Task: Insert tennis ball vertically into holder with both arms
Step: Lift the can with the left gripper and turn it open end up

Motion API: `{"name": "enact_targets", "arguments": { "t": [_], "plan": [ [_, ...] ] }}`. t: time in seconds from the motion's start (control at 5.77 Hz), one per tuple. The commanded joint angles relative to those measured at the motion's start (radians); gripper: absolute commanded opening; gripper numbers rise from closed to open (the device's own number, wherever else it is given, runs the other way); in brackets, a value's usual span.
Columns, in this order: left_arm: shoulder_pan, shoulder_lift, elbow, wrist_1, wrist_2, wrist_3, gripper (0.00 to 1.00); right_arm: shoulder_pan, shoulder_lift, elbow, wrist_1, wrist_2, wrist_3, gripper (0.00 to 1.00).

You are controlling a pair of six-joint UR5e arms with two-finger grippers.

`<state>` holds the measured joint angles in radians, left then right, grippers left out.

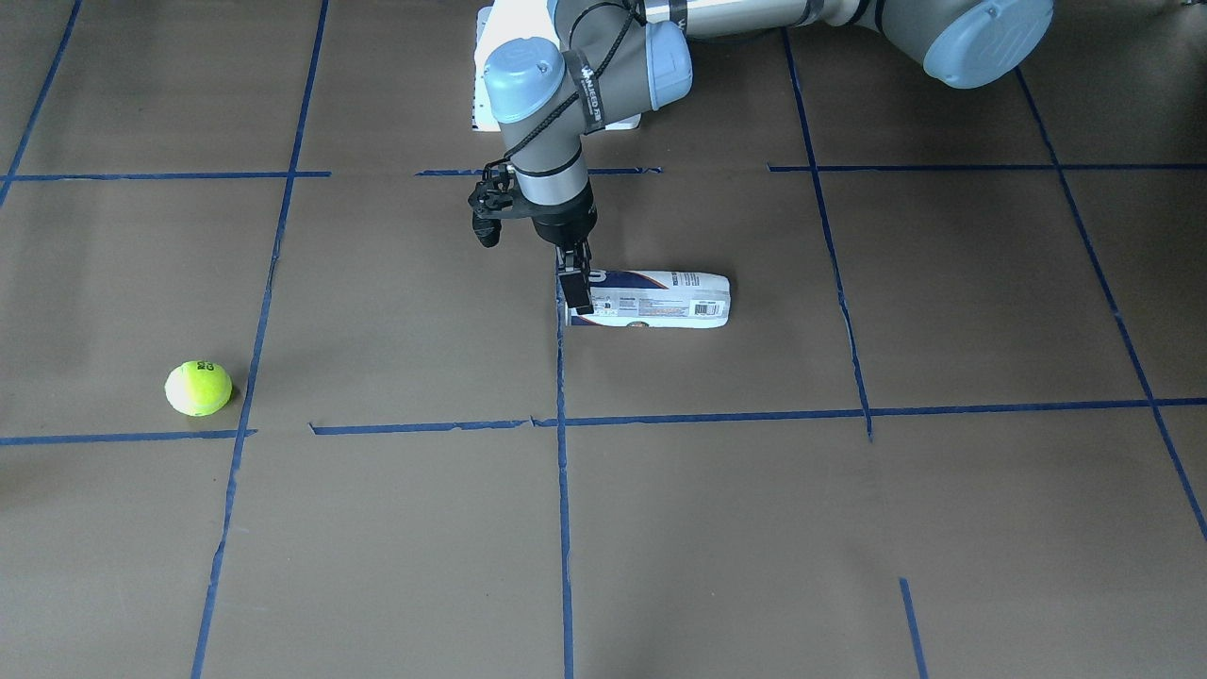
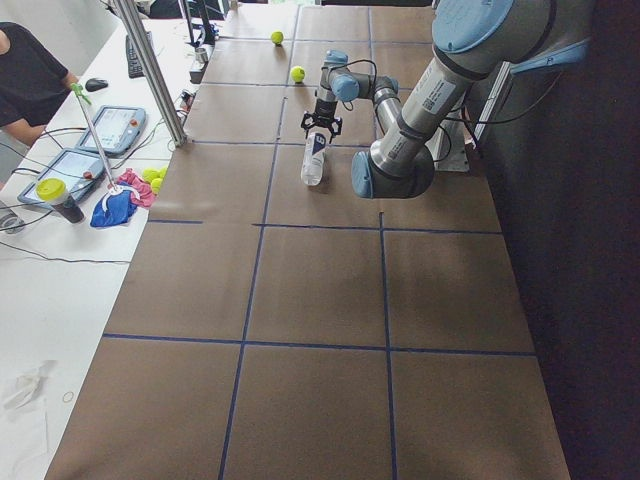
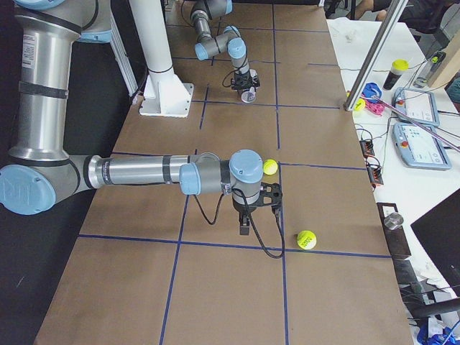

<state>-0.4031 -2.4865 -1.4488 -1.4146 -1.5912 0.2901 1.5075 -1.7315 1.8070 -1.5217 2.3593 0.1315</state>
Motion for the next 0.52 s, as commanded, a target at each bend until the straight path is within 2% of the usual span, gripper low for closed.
{"name": "enact_targets", "arguments": {
  "t": [0.0, 0.35],
  "plan": [
    [0.000, 0.005, 0.042, -0.036, 0.000, 0.000, 1.00, -0.001, 0.001, 0.000, 0.000, 0.000, 0.000, 1.00],
    [0.000, 0.008, 0.061, -0.067, 0.000, 0.000, 0.98, -0.001, 0.001, 0.002, 0.000, 0.000, 0.000, 1.00]
  ]
}}
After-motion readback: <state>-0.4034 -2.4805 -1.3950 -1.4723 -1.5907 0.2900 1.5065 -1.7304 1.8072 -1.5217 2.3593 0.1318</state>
